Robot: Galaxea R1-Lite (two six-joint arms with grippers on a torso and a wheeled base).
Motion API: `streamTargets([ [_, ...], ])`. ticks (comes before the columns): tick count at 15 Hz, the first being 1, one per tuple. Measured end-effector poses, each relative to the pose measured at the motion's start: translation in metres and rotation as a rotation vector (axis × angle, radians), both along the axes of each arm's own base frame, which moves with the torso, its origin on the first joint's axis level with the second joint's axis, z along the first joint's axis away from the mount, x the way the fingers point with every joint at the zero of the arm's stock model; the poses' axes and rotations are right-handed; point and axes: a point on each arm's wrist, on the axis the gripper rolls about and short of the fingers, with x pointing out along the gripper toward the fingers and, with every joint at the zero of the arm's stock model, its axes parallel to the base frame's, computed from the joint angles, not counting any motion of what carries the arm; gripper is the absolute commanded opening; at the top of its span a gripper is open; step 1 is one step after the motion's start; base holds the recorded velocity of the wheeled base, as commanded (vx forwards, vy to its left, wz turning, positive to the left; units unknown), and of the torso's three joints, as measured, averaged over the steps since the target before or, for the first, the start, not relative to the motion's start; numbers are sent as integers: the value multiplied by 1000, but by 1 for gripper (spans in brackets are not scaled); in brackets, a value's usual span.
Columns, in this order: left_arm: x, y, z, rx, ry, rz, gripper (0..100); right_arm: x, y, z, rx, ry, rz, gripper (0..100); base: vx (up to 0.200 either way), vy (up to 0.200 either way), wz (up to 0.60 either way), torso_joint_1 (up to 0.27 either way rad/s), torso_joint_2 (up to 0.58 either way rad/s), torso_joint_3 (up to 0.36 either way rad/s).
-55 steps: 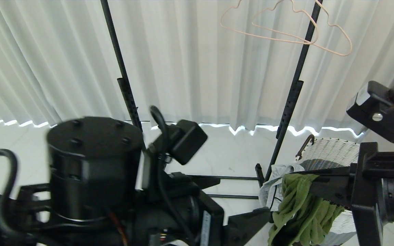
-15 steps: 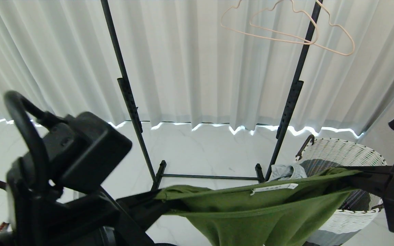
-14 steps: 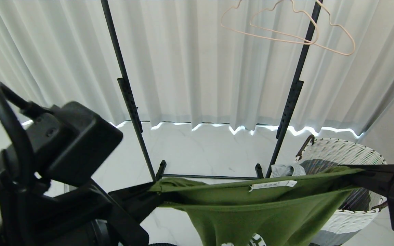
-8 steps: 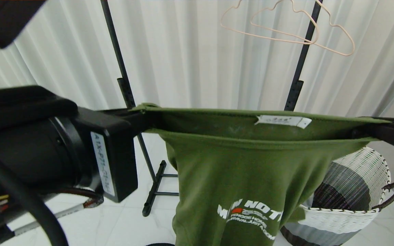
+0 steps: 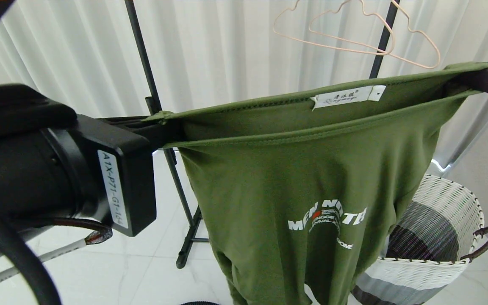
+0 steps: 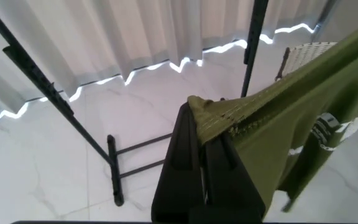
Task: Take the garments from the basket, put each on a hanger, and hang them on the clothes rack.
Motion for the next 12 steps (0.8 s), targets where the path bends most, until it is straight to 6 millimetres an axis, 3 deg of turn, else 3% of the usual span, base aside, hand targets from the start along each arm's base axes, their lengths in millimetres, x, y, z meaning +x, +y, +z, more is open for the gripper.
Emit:
streamTargets([
  [5,-2,0,3,-11,-17,39,0,-8,-9,2,-46,38,-2,0,0,0,0,0,0,0],
  [8,-3,-5,19,-72,-78,24,0,-27,-27,6,-112,92,37,0,0,0,0,0,0,0],
  [12,5,-17,28,-98,-161,33,0,-59,-37,4,-192,130,243,0,0,0,0,0,0,0],
])
